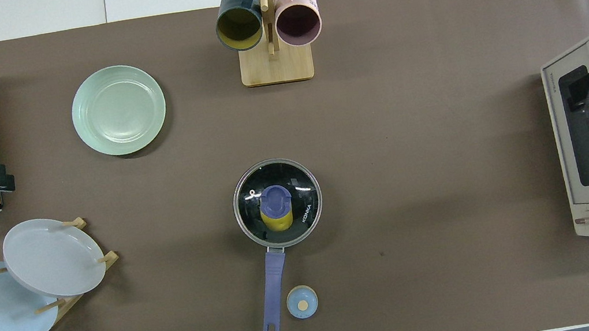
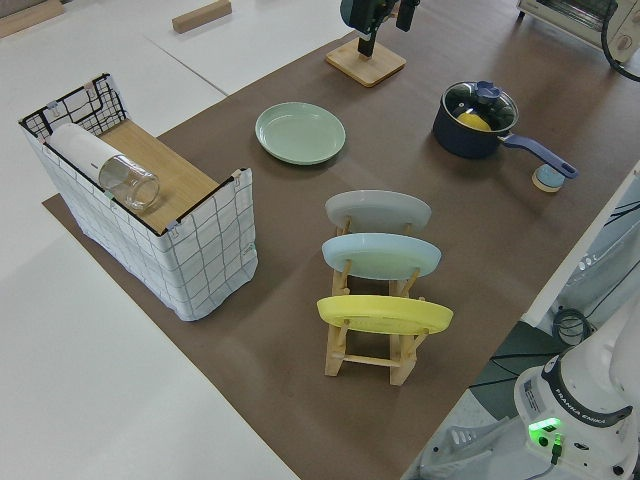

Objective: Transfer potato from pot to plate

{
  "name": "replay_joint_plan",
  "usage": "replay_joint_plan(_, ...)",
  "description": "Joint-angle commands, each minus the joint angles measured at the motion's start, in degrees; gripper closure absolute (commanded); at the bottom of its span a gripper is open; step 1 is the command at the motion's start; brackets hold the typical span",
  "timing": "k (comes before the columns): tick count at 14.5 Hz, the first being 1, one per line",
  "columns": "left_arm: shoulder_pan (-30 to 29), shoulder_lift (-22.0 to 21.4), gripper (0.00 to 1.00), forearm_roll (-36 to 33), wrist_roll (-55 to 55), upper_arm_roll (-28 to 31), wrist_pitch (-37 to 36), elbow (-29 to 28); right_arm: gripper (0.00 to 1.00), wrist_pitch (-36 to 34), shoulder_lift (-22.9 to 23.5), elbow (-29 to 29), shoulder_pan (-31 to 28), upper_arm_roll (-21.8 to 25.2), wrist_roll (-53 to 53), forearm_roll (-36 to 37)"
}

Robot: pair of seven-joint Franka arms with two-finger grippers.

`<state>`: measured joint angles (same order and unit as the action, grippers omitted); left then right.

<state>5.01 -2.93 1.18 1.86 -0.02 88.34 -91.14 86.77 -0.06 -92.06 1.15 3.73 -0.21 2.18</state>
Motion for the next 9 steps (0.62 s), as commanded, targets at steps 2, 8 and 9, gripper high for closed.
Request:
replay_joint_plan(2,0.8,-1.5,0.0,-0.6,0.9,0.4,1.5,-1.9,0.0,0.6,0.0,0.1,-0.5,0.0,-1.7,-0.9)
replay_joint_plan(8,0.8,-1.5,0.0,-0.6,1.0,0.4,1.4,-1.9,0.0,-0.1,-1.0,-0.9,0.3,0.1,0.1,-1.2)
replay_joint_plan(9,0.8,-1.5,0.0,-0.6,1.0,0.4,1.4,-1.9,0.0,0.2,-0.6,-0.3,1.1,0.0,-0.7,-1.6)
